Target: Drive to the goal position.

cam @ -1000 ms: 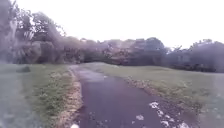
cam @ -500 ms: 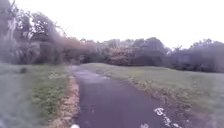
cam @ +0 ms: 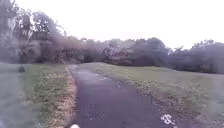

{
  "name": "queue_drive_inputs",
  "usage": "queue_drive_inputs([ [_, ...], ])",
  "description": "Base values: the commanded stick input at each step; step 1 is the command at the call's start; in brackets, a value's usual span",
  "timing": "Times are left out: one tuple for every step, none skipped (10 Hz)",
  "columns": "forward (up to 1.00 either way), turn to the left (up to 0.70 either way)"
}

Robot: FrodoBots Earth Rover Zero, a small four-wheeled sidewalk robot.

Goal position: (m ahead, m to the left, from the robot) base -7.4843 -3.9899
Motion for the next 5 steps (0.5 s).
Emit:
queue_drive_inputs([
  [0.45,0.27],
  [0.45,0.27],
  [0.45,0.27],
  [0.45,0.27],
  [0.45,0.27],
])
